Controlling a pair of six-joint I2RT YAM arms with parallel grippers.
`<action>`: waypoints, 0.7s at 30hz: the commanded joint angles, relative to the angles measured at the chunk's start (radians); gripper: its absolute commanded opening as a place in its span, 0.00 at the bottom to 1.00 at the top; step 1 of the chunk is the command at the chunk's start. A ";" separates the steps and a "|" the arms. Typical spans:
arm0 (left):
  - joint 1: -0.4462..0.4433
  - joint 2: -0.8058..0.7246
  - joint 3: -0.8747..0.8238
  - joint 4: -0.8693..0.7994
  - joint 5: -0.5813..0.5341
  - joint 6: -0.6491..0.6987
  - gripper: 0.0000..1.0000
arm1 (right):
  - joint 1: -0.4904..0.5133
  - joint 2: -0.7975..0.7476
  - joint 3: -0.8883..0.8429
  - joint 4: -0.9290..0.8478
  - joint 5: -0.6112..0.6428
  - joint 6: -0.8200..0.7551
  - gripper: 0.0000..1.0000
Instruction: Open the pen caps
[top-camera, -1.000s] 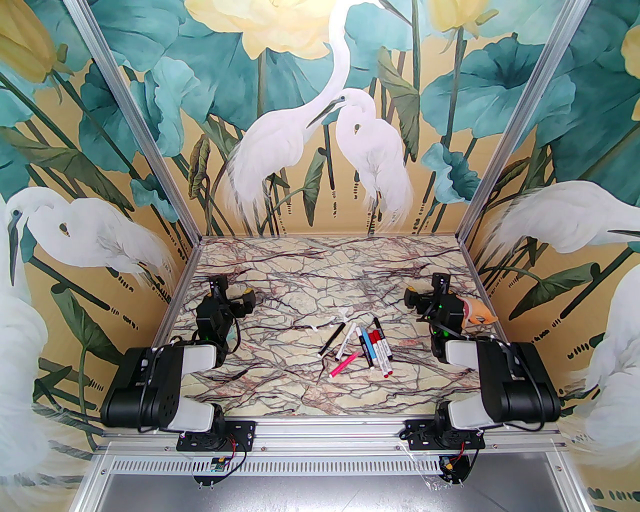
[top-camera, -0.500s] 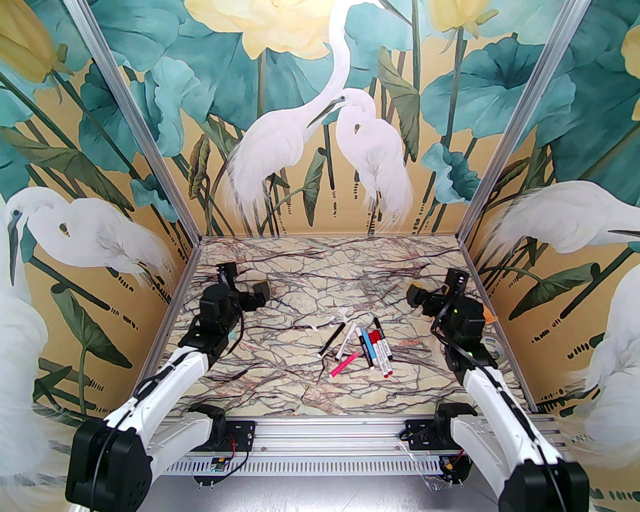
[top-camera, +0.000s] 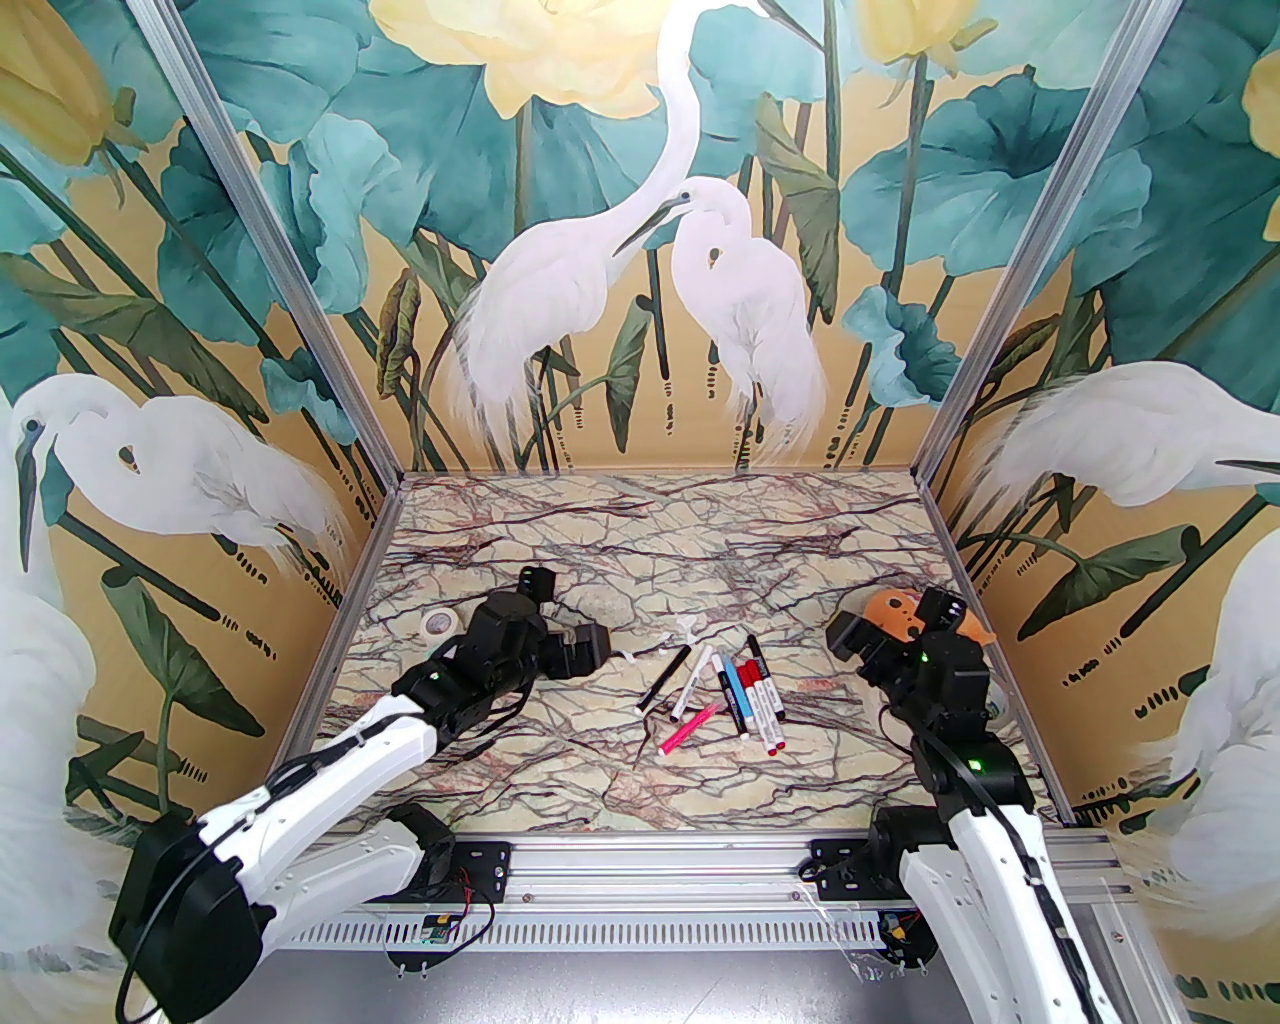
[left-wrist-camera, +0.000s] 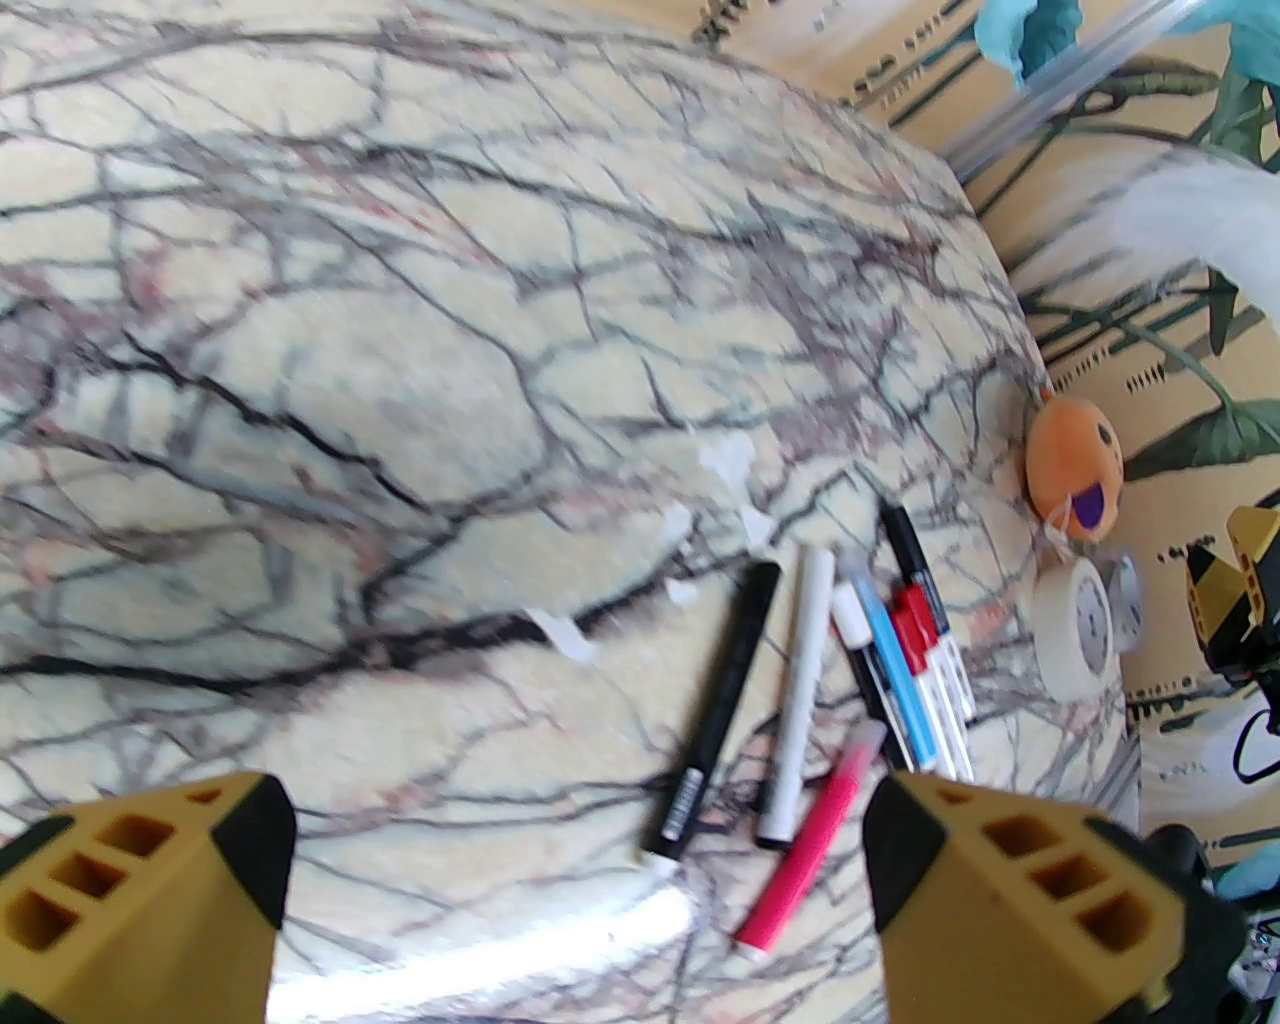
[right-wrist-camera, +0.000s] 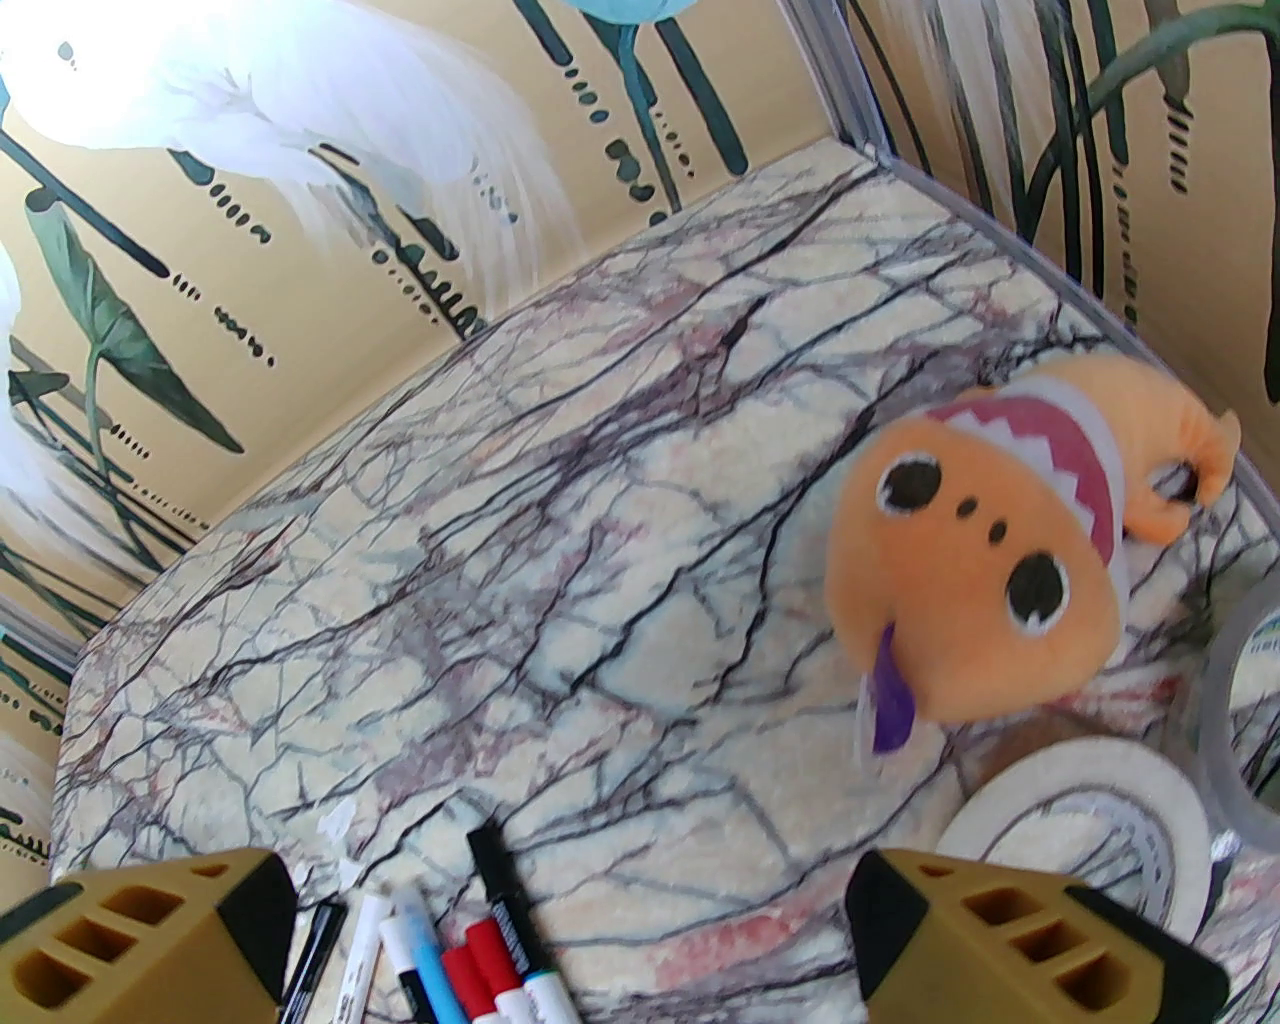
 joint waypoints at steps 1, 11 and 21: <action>-0.050 0.069 0.065 -0.049 0.064 -0.006 0.99 | 0.003 -0.026 0.024 -0.105 -0.047 0.025 0.99; -0.151 0.344 0.276 -0.159 0.117 0.112 0.92 | 0.003 -0.082 0.032 -0.102 -0.254 0.011 0.99; -0.207 0.650 0.513 -0.351 0.112 0.270 0.72 | 0.003 -0.053 0.047 -0.108 -0.340 -0.014 0.99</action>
